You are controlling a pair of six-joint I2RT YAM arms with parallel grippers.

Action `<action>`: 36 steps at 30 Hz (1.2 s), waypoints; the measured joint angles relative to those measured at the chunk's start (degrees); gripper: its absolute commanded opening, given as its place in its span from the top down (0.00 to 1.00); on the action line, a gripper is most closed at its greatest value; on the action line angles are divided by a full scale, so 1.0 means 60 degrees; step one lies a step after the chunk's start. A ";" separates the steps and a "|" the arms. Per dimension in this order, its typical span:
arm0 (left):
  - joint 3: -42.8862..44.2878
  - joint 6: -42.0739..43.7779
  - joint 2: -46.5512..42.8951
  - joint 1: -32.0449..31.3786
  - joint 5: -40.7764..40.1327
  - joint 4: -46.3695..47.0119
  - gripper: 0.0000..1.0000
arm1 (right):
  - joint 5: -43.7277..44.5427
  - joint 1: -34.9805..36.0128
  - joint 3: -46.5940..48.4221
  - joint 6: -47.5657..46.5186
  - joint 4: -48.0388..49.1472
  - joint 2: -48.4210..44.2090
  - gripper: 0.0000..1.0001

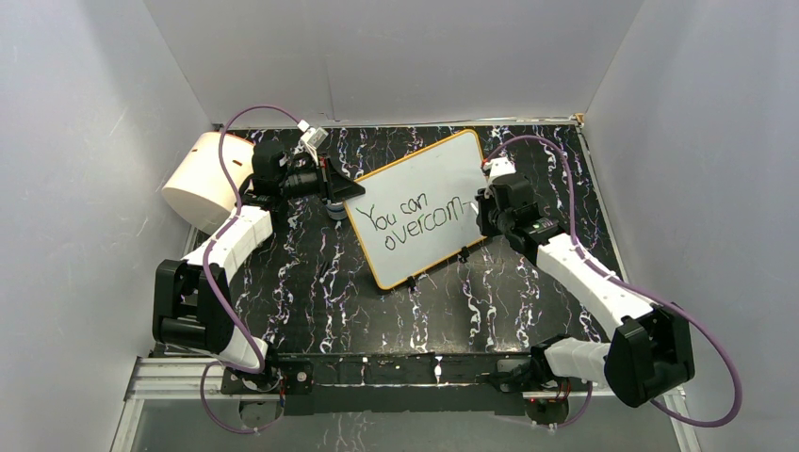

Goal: Write a sentence on the whiteboard

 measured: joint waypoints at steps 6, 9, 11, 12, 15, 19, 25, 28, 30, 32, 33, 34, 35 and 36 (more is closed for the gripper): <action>0.0004 -0.0004 0.0000 -0.0004 -0.0022 -0.0011 1.00 | 0.0025 -0.0033 0.0135 0.0000 0.0004 0.0153 1.00; 0.0004 0.0000 0.0000 -0.0004 -0.0022 -0.0015 1.00 | 0.0069 -0.0040 0.0240 -0.0011 0.0036 0.0182 1.00; 0.0007 0.0000 0.0000 -0.0004 -0.0018 -0.0015 1.00 | 0.0073 -0.0044 0.0321 -0.0022 0.0076 0.0204 1.00; 0.0007 0.0000 0.0000 -0.0004 -0.0022 -0.0018 1.00 | 0.0073 -0.0051 0.0346 -0.0033 0.0127 0.0219 1.00; 0.0015 0.0004 0.0000 -0.0004 -0.0022 -0.0040 1.00 | 0.0004 -0.0062 0.0386 -0.0091 0.0240 0.0229 1.00; 0.0015 0.0000 0.0000 -0.0004 -0.0022 -0.0044 1.00 | -0.0182 -0.0095 0.0397 -0.0142 0.0251 0.0229 1.00; 0.0022 0.0000 0.0000 -0.0004 -0.0022 -0.0047 1.00 | -0.0466 -0.0095 0.0393 -0.0164 0.0237 0.0222 1.00; 0.0022 0.0000 0.0007 -0.0004 -0.0022 -0.0047 1.00 | -0.0612 -0.0095 0.0397 -0.0164 0.0204 0.0208 1.00; 0.0026 0.0000 0.0011 -0.0004 -0.0022 -0.0047 1.00 | -0.0681 -0.0095 0.0393 -0.0164 0.0171 0.0208 1.00; 0.0026 0.0004 0.0011 -0.0004 -0.0022 -0.0047 1.00 | -0.0780 -0.0095 0.0393 -0.0164 0.0098 0.0208 1.00; 0.0026 0.0000 0.0011 -0.0004 -0.0018 -0.0047 1.00 | -0.0827 -0.0095 0.0393 -0.0164 0.0055 0.0204 1.00; 0.0026 0.0004 0.0011 -0.0004 -0.0018 -0.0047 1.00 | -0.0878 -0.0095 0.0393 -0.0160 -0.0007 0.0197 1.00; 0.0026 0.0004 0.0011 -0.0004 -0.0018 -0.0044 1.00 | -0.0918 -0.0095 0.0386 -0.0164 -0.0062 0.0186 1.00; 0.0026 0.0004 0.0011 -0.0004 -0.0018 -0.0044 1.00 | -0.0951 -0.0095 0.0368 -0.0160 -0.0076 0.0171 1.00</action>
